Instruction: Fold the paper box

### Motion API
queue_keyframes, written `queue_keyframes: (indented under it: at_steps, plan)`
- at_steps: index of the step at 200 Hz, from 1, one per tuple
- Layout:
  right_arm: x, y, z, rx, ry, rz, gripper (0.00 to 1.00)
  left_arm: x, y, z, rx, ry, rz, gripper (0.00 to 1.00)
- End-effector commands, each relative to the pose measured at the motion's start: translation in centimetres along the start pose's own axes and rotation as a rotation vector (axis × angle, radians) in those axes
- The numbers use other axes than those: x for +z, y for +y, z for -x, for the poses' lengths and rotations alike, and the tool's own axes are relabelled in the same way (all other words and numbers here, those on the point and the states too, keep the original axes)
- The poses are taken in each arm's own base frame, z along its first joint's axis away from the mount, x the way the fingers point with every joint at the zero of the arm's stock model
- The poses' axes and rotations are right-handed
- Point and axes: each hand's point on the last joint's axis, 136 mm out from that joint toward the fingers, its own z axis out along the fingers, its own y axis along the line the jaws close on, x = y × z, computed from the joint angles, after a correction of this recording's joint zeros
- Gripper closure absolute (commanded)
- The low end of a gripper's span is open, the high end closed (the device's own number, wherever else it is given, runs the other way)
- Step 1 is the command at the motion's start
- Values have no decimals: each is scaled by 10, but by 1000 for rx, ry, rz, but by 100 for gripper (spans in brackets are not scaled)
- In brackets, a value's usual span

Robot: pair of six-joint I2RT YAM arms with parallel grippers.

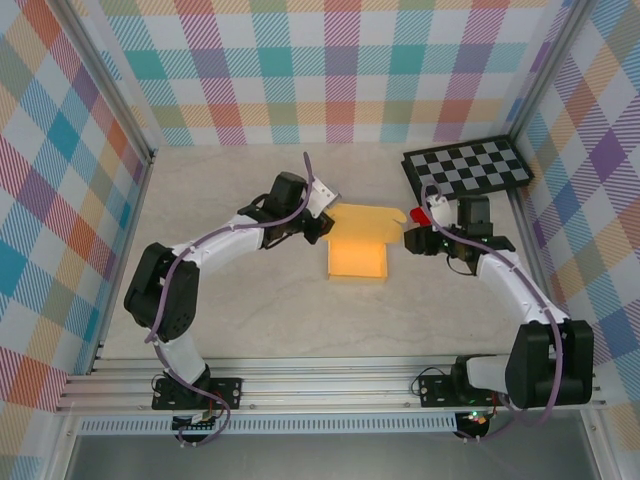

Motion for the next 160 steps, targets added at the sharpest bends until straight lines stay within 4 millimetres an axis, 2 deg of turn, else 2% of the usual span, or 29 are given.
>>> queue_keyframes:
  at_steps: [1,40,83,107,133,160]
  plan:
    - [6,15,21,-84,-54,111,51,-14,-5,6,44,-18,-15,100]
    - [17,28,29,-141,-46,209,51,-15,-2,9,53,-18,5,100]
    - [28,45,21,-103,-7,252,46,-8,3,8,-45,-27,21,100]
    - [25,34,29,68,-6,172,37,-4,8,1,-58,-26,54,100]
    - [7,19,48,248,1,36,28,-7,9,-1,13,-42,90,100]
    - [-10,18,70,440,0,-4,24,-11,11,-2,78,-54,141,100]
